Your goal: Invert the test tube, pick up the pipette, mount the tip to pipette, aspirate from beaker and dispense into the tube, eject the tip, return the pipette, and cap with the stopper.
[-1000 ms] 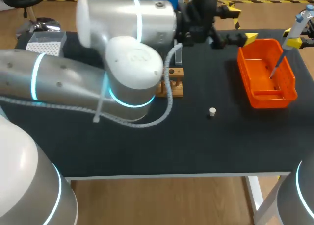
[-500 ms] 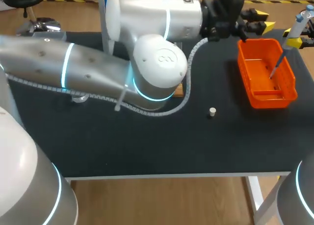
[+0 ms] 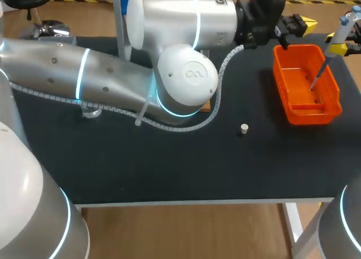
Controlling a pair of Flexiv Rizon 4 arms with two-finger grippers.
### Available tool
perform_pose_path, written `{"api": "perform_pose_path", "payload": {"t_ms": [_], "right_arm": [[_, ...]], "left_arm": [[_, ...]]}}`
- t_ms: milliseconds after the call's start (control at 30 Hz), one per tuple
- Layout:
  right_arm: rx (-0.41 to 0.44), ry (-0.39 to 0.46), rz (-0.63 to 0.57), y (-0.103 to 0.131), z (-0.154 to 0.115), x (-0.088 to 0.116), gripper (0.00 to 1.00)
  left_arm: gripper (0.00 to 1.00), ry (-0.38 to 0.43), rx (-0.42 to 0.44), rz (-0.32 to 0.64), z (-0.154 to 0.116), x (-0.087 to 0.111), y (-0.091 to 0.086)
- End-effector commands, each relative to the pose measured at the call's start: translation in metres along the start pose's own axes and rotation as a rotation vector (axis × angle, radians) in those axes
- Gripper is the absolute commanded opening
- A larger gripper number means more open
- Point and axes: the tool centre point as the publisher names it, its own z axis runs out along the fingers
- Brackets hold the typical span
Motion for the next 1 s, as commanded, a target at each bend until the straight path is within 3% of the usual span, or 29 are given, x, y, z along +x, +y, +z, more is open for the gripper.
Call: {"api": "perform_pose_path", "payload": {"t_ms": [33,1000], "right_arm": [[0.0,0.005,0.0,0.0,-0.002,-0.001,0.0],[0.0,0.005,0.0,0.0,-0.002,-0.001,0.0]], "left_arm": [[0.0,0.005,0.012,0.0,0.001,-0.001,0.003],[0.0,0.029,0.083,0.04,0.064,-0.031,-0.008]]}}
